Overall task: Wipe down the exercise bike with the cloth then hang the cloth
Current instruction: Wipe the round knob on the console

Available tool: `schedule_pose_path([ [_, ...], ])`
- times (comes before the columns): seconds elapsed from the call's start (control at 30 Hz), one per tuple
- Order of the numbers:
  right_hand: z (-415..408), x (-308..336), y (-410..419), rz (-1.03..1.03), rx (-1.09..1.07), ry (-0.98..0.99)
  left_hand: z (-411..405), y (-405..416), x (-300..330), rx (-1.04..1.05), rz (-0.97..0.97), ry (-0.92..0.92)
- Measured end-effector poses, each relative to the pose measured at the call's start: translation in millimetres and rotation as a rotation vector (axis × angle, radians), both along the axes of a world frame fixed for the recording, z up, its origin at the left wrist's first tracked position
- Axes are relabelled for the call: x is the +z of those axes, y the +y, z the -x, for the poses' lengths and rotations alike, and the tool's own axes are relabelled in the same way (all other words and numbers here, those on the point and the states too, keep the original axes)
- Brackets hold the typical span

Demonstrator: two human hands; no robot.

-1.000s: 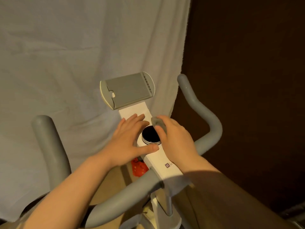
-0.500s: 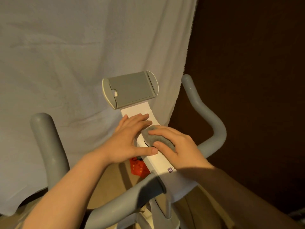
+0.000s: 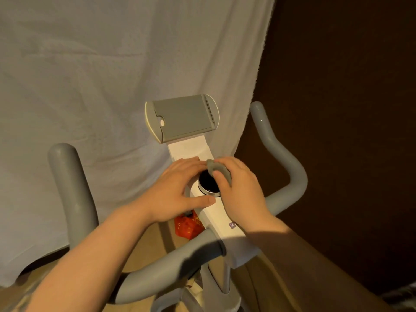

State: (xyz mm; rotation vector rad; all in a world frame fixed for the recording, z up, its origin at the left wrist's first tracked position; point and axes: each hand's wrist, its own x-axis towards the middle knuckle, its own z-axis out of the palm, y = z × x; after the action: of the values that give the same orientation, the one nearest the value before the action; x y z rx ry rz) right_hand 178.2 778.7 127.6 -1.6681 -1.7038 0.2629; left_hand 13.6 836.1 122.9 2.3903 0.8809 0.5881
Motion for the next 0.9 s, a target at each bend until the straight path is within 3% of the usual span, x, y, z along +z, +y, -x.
schedule_pose_path([
  [0.13,-11.8,-2.1,-33.0,-0.043,0.040,-0.186,1.4,1.3,-0.2,0.002,0.000,0.049],
  [0.3,-7.2,-2.2,-37.1,-0.056,-0.155,-0.256,0.6,1.2,2.6,-0.034,-0.012,0.055],
  [0.43,-8.5,-12.8,-59.9,-0.096,-0.007,-0.313,-0.1,-2.5,-0.3,-0.082,0.029,0.136],
  [0.57,-18.8,-12.1,-57.4,-0.093,-0.200,-0.220,-6.5,-13.0,-0.8,-0.162,0.036,0.154],
  [0.7,-15.3,-23.7,-81.1,-0.206,-0.005,-0.303,-12.2,-20.3,-1.1,-0.158,0.069,0.149],
  [0.83,-22.7,-35.4,-80.6,-0.214,-0.339,-0.004,-17.1,-26.2,1.7,-0.097,0.053,0.170],
  [0.9,-3.0,-42.7,-93.4,-0.264,-0.347,-0.099,-21.7,-32.9,3.1,-0.047,0.008,0.220],
])
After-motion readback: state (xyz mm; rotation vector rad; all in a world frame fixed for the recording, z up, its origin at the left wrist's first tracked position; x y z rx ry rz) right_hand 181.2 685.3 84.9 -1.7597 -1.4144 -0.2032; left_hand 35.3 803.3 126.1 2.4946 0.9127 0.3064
